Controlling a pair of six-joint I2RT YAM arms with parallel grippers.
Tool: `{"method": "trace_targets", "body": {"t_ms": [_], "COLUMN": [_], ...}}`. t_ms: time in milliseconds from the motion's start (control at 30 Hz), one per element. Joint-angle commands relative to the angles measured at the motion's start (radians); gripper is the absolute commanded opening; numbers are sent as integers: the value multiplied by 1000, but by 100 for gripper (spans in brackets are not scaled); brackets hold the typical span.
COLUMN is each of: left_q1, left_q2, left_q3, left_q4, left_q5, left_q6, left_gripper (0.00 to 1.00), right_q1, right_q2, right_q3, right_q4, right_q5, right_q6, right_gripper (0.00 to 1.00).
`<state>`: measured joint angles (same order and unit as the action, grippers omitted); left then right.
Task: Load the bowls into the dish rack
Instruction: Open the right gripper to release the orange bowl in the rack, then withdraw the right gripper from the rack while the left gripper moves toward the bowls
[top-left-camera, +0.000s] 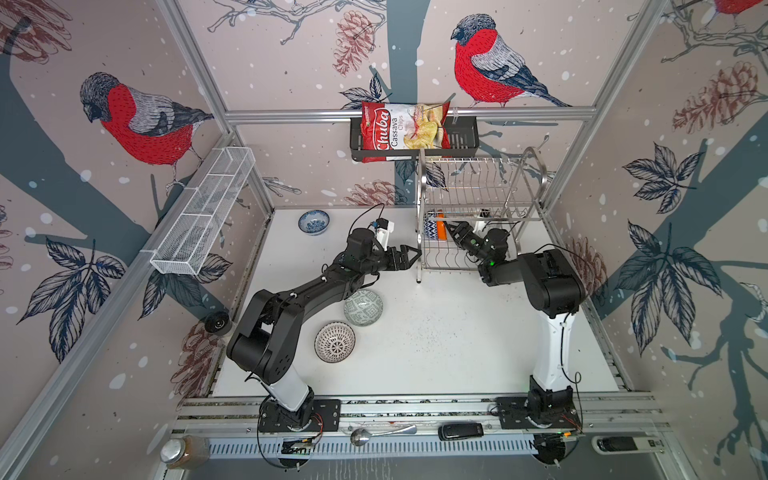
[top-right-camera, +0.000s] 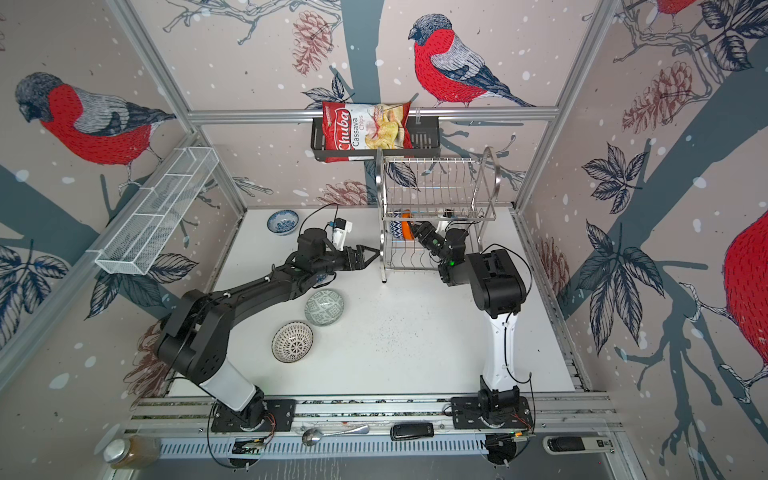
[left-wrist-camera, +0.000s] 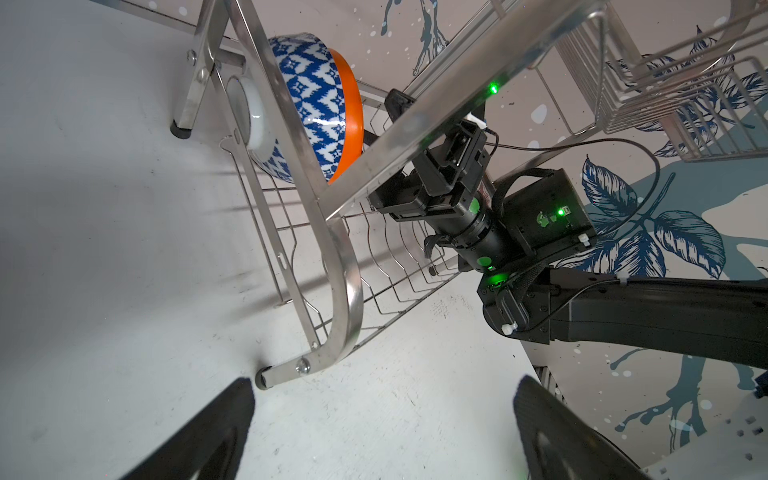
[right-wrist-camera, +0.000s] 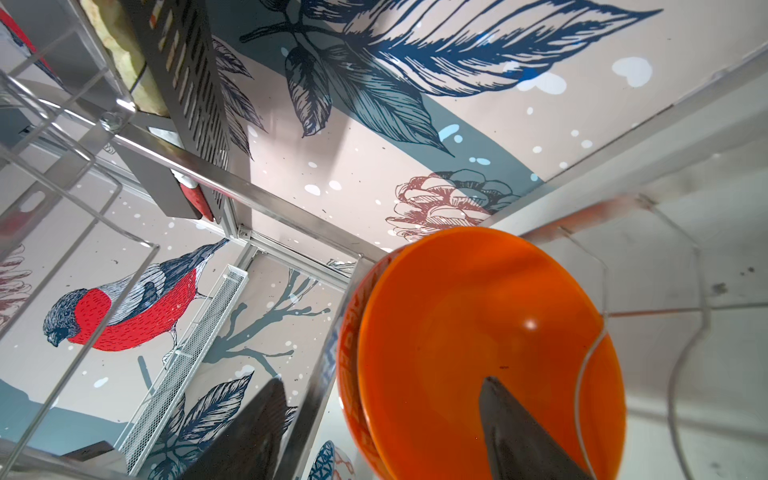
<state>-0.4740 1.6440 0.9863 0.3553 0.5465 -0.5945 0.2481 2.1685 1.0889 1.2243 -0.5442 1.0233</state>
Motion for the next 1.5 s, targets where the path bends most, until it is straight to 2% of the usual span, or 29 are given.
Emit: {"method": "trace_targets", "body": {"t_ms": [0,333,533,1467], "left_q1": [1,0,0,1], "left_q2": [-5,-4,-7,-24], "left_q3": [6,5,6,6], "left_q4": [16,15,14,12], "left_q5": [0,1,4,1], "left_q6": [13,13,9,12], "left_gripper": [98,98,98,98], "right_q1": [2,7,11,46], "right_q2": [-3,-28,-64,-159], "right_q3": [17,-5,-34,-142], "right_q4": [-3,20,21,54], "right_q5": [-13,-21,-13,-38], "right_q6": [-42,-56,-74,-96], "right_gripper": [77,86,100,99]}}
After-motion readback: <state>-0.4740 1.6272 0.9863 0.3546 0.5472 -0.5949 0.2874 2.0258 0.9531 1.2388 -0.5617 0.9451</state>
